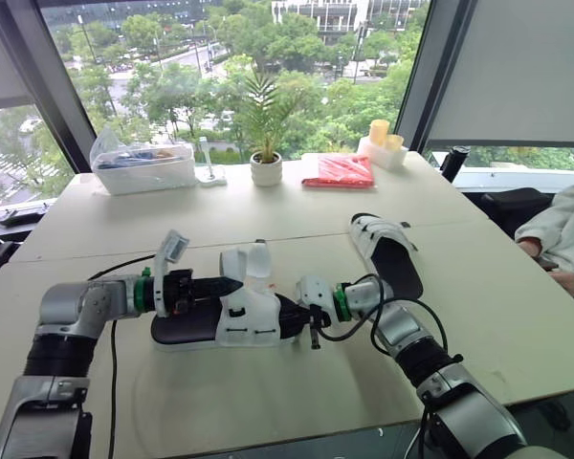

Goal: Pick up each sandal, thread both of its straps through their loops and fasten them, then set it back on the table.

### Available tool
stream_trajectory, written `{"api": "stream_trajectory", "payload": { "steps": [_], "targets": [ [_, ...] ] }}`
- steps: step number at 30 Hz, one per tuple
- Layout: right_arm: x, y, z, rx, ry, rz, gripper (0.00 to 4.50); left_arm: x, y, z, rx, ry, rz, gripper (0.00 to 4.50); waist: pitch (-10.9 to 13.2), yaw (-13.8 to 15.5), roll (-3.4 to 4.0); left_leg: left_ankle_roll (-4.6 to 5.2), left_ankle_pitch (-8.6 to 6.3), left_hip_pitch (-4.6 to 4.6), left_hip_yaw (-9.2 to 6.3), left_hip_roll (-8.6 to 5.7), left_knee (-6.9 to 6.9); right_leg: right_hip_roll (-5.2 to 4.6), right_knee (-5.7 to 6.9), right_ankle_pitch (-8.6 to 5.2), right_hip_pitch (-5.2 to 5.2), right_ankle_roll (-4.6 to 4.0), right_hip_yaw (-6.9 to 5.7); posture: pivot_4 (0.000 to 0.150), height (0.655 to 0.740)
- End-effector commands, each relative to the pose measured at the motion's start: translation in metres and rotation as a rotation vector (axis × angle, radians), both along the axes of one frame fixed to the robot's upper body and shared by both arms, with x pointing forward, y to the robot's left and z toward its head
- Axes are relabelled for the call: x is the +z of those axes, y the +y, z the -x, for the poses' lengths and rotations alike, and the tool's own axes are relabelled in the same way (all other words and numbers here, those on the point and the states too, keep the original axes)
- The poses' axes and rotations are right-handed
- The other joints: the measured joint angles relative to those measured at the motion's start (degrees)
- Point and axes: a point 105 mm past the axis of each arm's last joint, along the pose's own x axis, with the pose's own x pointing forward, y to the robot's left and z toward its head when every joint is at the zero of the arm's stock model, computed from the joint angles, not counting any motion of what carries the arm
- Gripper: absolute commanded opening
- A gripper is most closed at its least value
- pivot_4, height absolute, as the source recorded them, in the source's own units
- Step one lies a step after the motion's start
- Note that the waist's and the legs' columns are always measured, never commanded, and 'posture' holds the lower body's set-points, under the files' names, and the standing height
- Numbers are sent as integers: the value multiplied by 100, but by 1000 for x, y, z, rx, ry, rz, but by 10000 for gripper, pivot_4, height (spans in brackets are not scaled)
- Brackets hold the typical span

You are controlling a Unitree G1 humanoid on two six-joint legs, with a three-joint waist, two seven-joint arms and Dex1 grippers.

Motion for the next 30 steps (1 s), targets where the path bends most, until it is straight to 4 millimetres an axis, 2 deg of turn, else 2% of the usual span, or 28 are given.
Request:
{"api": "stream_trajectory", "payload": {
  "steps": [1,19,30],
  "targets": [
    [-16,-1,4,-2,37,53,0,2,0,2,-41,-3,-19,870,0,2,0,0,0,0,0,0,0,0,0,0,0,0,0,1500,7400],
    [-17,-2,6,-7,44,52,0,-16,2,-1,-105,14,-112,870,0,3,0,0,0,0,0,0,0,0,0,0,-2,0,0,1500,7400],
    [-17,-2,6,-9,44,48,0,-30,2,6,-190,-98,-240,870,0,1,0,0,0,-1,0,0,-2,0,0,0,-2,-1,1,1500,7400]
  ]
}}
